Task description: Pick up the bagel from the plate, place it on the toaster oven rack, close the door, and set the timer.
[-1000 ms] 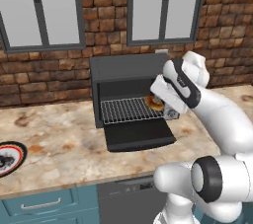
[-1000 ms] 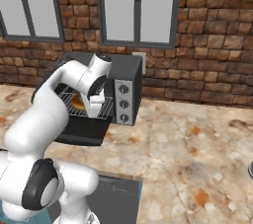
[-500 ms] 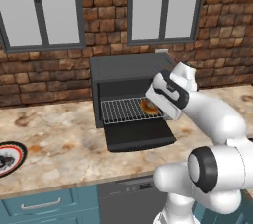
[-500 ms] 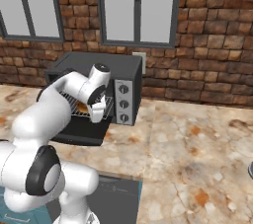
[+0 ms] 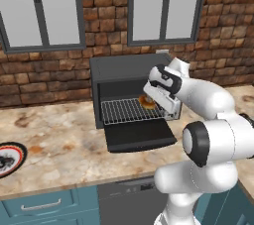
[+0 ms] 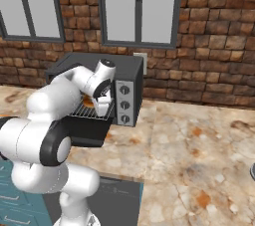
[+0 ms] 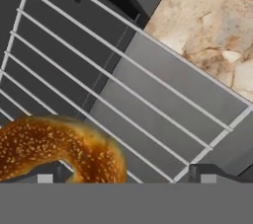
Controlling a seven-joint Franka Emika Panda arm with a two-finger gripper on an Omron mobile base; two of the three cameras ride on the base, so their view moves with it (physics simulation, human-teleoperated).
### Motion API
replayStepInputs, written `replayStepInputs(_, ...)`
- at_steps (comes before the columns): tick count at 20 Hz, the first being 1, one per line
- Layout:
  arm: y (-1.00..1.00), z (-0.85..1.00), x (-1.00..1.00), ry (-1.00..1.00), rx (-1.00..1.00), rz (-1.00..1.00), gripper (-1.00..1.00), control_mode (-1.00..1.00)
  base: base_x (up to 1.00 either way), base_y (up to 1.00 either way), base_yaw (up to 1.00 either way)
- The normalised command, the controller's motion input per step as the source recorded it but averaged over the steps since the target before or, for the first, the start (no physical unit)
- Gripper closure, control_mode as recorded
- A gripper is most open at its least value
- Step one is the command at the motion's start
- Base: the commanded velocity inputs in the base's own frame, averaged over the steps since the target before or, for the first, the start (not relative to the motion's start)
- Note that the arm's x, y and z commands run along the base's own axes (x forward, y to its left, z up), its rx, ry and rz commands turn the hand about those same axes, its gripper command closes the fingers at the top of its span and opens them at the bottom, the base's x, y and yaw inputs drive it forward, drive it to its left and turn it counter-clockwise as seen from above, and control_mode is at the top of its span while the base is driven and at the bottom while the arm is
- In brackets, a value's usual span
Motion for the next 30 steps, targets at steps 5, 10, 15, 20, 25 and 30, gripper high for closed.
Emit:
replayStepInputs(5, 0.0, 0.23, 0.24, -0.17, -0.1, 0.0, -1.0, -1.0, 0.0, 0.0, 0.0)
replayStepInputs(10, 0.0, 0.17, 0.28, -0.27, -0.12, 0.0, -1.0, -1.0, 0.0, 0.0, 0.0)
replayStepInputs(15, 0.0, 0.1, 0.52, -0.11, -0.03, 0.0, -1.0, -1.0, 0.0, 0.0, 0.0)
replayStepInputs(20, -0.04, 0.58, 0.08, -0.01, 0.05, 0.0, -1.0, -1.0, 0.0, 0.0, 0.0)
replayStepInputs(25, -0.08, 0.66, 0.27, 0.0, 0.09, 0.0, -1.0, -1.0, 0.0, 0.0, 0.0)
replayStepInputs(30, -0.07, 0.67, 0.3, 0.0, 0.03, 0.0, -1.0, -1.0, 0.0, 0.0, 0.0)
